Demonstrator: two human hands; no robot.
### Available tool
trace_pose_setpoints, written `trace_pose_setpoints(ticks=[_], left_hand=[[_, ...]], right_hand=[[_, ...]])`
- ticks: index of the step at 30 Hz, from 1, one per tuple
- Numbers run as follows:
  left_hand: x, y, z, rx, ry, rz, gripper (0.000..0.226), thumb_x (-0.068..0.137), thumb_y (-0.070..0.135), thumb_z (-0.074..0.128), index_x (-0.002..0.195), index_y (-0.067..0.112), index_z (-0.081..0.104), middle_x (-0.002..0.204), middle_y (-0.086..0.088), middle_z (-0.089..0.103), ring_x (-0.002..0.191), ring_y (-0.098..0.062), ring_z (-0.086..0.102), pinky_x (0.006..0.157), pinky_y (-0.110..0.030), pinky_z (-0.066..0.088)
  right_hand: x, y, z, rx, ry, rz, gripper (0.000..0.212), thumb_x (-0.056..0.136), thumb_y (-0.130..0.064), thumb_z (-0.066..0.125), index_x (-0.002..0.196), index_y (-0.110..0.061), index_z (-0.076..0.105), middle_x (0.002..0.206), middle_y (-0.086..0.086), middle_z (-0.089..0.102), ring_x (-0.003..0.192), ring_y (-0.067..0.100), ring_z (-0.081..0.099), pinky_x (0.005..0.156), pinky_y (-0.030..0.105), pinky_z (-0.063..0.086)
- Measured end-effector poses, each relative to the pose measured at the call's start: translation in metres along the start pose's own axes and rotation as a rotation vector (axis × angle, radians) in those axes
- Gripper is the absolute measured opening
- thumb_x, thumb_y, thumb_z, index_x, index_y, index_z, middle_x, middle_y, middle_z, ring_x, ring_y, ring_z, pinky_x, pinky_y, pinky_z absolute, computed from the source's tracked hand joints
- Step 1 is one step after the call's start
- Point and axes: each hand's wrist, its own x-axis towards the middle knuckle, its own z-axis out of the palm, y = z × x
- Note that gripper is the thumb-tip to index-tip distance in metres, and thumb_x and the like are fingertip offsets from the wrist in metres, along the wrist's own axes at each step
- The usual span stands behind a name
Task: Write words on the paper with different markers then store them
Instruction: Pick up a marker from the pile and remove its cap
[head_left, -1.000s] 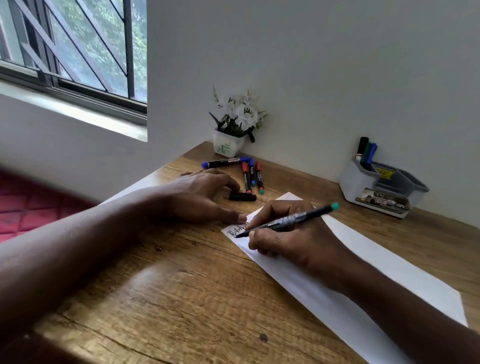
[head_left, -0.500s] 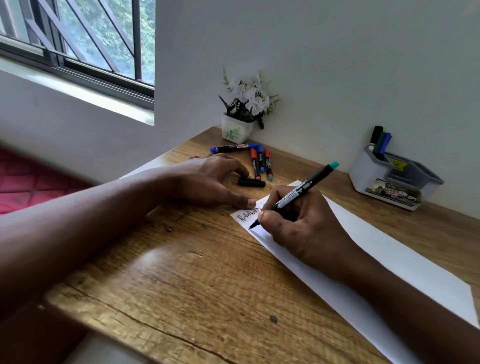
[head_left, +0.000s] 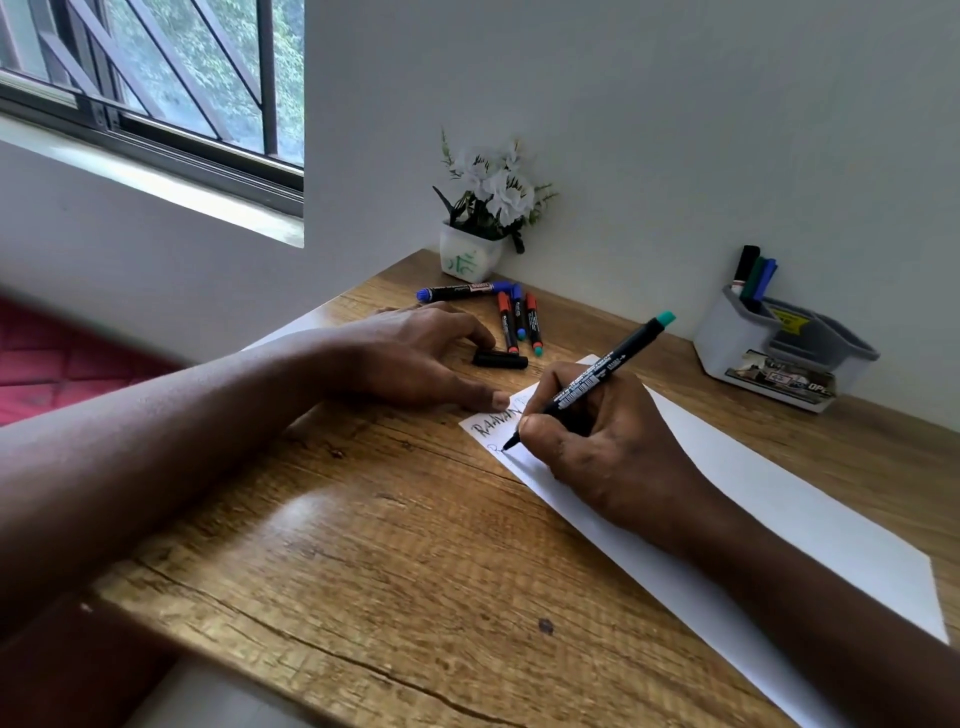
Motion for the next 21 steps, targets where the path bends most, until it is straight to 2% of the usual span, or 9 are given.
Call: trace_pose_setpoints(ticks=[6,9,15,21], left_hand=[[0.0002,0.0012,-0.0001,0.001,-0.002,0.001,0.096,0.059,0.09,0.055,0.144,0.047,0.043,0.157,0.009,0.039,0.136,-0.016,0.044,0.11,-0.046,0.043],[-0.0002,0.0019,-0.0003,0.003,-0.004,-0.004,0.097,0.058,0.089,0.055,0.144,0.047,0.043,0.157,0.007,0.039,0.135,-0.017,0.044,0.11,-0.046,0.043],[-0.0004,0.0025,-0.0009,0.003,-0.012,-0.006,0.097,0.06,0.092,0.057,0.145,0.047,0.042,0.157,0.007,0.04,0.136,-0.017,0.044,0.11,-0.047,0.043],[-0.0021,0.0031,-0.0008,0.002,-0.007,-0.002,0.096,0.059,0.087,0.054,0.145,0.047,0.042,0.157,0.007,0.039,0.137,-0.018,0.043,0.111,-0.047,0.042]], right_hand=[[-0.0003,0.0033,-0.0012,-0.007,-0.008,-0.02,0.008,0.085,-0.024,0.07,0.079,-0.02,0.067,0.064,-0.017,0.064,0.064,0.0,0.063,0.061,0.018,0.047],[-0.0009,0.0018,-0.0012,-0.002,0.002,-0.017,0.009,0.079,-0.029,0.066,0.077,-0.02,0.065,0.061,-0.016,0.063,0.061,0.0,0.062,0.06,0.016,0.047],[-0.0007,0.0024,-0.0006,0.009,0.032,-0.011,0.006,0.077,-0.029,0.065,0.075,-0.023,0.064,0.06,-0.019,0.062,0.06,-0.001,0.061,0.06,0.015,0.046],[-0.001,0.0042,-0.0015,-0.007,0.007,0.004,0.006,0.084,-0.027,0.07,0.081,-0.023,0.066,0.064,-0.02,0.064,0.065,-0.003,0.063,0.064,0.016,0.047]])
